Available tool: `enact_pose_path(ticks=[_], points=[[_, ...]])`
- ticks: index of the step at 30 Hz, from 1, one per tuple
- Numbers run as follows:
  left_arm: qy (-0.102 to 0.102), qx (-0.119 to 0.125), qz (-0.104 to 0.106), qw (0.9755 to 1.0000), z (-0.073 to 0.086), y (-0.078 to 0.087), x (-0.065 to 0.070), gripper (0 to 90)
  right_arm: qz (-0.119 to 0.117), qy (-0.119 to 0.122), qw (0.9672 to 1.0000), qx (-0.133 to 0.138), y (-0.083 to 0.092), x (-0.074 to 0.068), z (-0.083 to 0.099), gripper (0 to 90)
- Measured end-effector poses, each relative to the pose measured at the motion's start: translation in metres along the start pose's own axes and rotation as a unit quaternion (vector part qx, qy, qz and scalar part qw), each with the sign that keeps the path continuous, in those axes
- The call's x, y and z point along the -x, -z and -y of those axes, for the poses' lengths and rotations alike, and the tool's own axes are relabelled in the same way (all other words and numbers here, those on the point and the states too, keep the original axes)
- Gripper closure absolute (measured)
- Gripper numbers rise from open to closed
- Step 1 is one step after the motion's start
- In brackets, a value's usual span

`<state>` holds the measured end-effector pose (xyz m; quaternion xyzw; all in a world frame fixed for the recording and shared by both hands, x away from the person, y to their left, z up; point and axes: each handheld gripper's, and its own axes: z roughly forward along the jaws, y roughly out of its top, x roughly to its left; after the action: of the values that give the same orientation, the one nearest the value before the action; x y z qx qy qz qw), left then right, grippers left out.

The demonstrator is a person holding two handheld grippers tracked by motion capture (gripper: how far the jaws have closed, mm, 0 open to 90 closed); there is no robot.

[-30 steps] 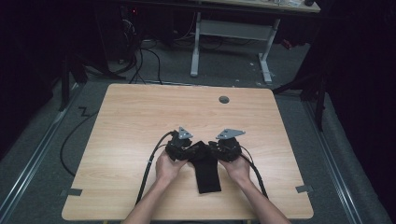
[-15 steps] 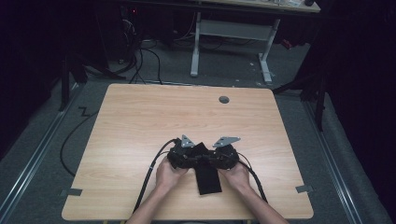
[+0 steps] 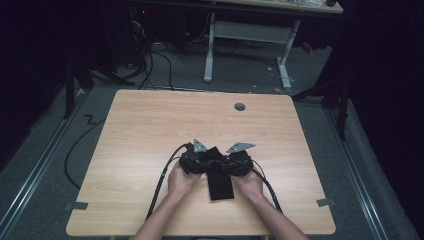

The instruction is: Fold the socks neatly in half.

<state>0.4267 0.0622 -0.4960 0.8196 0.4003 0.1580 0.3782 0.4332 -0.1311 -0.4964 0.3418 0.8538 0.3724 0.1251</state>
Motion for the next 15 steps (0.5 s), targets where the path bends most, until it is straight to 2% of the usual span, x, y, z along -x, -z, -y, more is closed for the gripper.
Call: enact_pose_path(ticks=[4,9,12,15], points=[[0.005,0.008,-0.007,0.9999,-0.001,-0.003,-0.005,48.8,0.012,-0.002,0.9999,-0.001,-0.005,0.003,-0.006,59.1],[0.011,-0.003,-0.012,0.9999,-0.007,-0.004,-0.012,46.6,0.019,-0.001,0.9998,-0.005,-0.009,0.005,-0.014,58.9],[0.02,-0.001,-0.019,0.9996,-0.008,-0.001,-0.015,44.1,0.014,-0.012,0.9998,0.011,-0.002,0.007,-0.015,60.9],[0.026,0.002,-0.023,0.9994,-0.009,0.003,-0.017,42.9,0.007,-0.01,0.9996,0.024,0.009,0.005,-0.015,66.5]])
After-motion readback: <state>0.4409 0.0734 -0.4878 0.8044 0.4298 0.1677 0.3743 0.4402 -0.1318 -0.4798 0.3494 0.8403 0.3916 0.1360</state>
